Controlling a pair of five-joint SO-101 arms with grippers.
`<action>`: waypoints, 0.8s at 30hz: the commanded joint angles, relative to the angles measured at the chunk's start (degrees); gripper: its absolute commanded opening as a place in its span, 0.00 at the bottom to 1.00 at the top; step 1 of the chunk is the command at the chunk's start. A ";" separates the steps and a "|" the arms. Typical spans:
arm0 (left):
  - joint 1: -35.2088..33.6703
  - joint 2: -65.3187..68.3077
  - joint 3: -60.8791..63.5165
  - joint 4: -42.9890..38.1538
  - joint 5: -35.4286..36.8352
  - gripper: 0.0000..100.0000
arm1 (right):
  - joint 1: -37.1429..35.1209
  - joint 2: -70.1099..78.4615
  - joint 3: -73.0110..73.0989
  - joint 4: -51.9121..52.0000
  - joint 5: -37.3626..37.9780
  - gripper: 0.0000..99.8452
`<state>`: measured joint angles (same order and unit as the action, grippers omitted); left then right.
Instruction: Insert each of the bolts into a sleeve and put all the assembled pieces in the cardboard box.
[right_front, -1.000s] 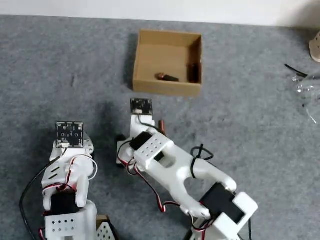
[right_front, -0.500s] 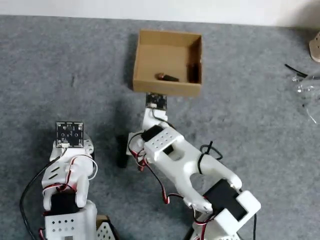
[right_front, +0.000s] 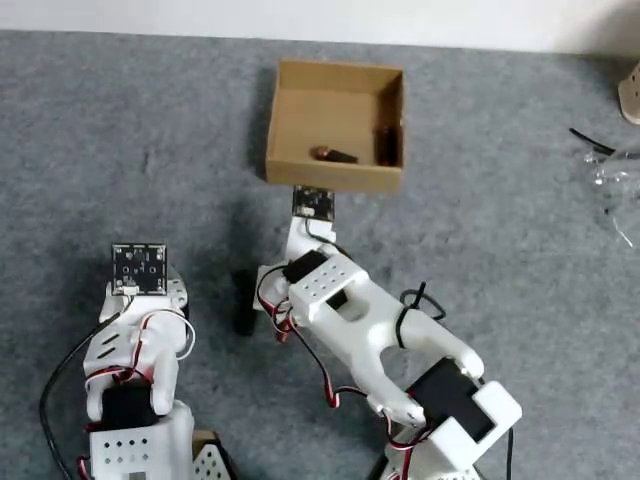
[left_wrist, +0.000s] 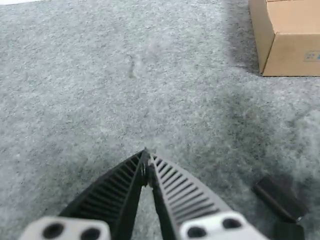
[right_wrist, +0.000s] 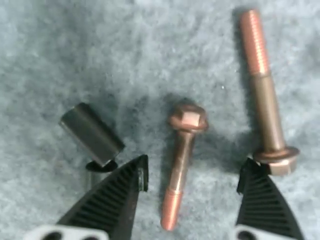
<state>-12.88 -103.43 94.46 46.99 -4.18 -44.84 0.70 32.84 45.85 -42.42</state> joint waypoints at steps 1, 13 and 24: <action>-0.66 -0.57 -2.33 -1.05 0.53 0.01 | 0.92 -0.04 -0.04 -1.10 -0.44 0.27; -0.57 -0.57 -2.42 -1.05 0.53 0.01 | 0.92 10.15 -10.42 8.31 -0.53 0.27; -0.57 -0.57 -2.42 -1.05 0.53 0.01 | 1.27 10.51 -11.30 9.54 -0.26 0.27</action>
<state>-12.88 -103.43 94.46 46.99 -4.18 -44.75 11.08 22.20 54.20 -42.42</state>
